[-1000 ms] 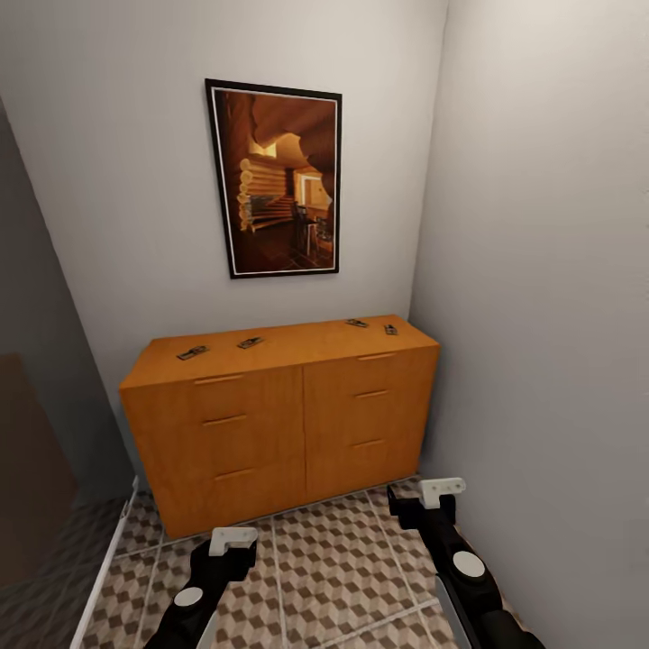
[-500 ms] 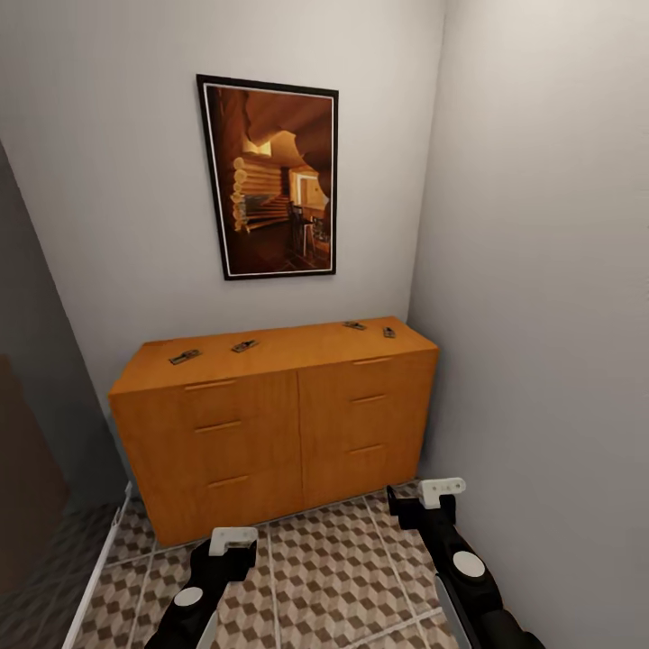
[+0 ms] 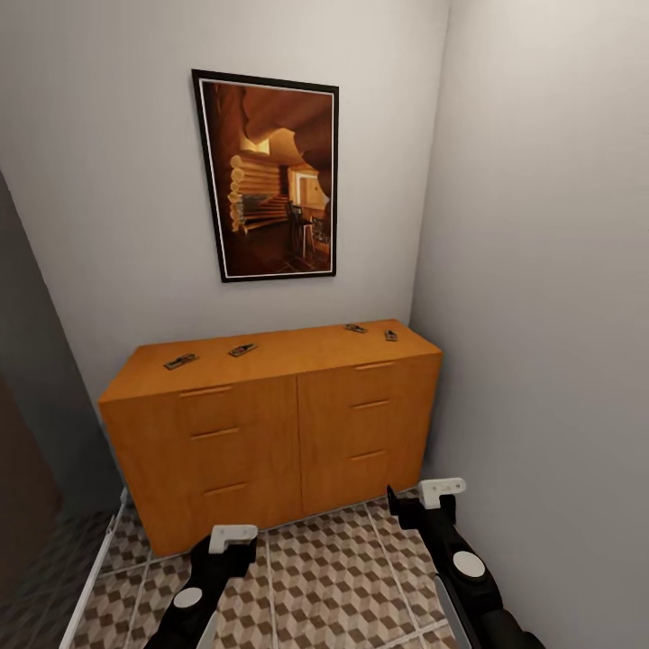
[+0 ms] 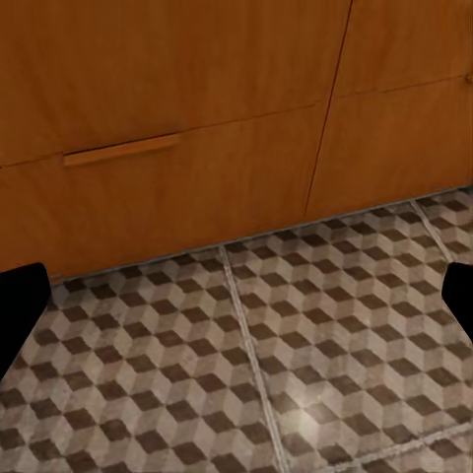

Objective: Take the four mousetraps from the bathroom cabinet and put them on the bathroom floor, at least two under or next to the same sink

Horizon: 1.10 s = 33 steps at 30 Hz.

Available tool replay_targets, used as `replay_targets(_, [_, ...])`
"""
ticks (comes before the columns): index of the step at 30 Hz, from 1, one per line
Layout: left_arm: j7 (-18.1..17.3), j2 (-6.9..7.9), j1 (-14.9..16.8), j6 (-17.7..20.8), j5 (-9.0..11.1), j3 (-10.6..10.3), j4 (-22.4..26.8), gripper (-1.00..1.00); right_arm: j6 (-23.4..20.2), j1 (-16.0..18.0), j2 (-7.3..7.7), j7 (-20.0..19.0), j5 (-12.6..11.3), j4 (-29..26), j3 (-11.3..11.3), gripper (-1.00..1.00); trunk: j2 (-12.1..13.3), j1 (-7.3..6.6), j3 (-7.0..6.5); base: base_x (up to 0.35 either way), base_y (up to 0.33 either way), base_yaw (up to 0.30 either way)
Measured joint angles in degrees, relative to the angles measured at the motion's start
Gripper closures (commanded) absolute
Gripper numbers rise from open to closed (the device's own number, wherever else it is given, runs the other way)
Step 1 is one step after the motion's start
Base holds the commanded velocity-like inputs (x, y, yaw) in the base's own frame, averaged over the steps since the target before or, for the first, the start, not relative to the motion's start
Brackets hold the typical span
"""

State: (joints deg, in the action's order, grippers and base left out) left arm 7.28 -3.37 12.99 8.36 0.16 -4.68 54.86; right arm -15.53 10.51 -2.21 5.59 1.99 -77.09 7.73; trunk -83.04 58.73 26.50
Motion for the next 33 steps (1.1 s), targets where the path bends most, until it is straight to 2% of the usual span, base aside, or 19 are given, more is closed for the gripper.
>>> replay_targets(4, [0.0,0.00,0.0,-1.2,0.0,0.0,0.0,-1.00,0.0,0.0,0.08,0.0,0.0,0.0,0.0,-1.00,0.0,0.00,0.00,0.003,0.000,0.000])
replay_targets(23, [0.0,0.00,0.0,-1.3,0.0,0.0,0.0,-1.00,-0.1,0.0,0.09,0.0,0.1,0.0,0.0,-1.00,0.0,0.00,0.00,0.000,0.000,0.000])
replay_targets(33, [0.0,0.07,0.0,-1.4,0.0,0.0,-0.9,-1.00,0.1,0.0,0.06,0.0,1.8,0.0,-0.1,-1.00,0.0,0.00,0.00,0.000,0.000,0.000])
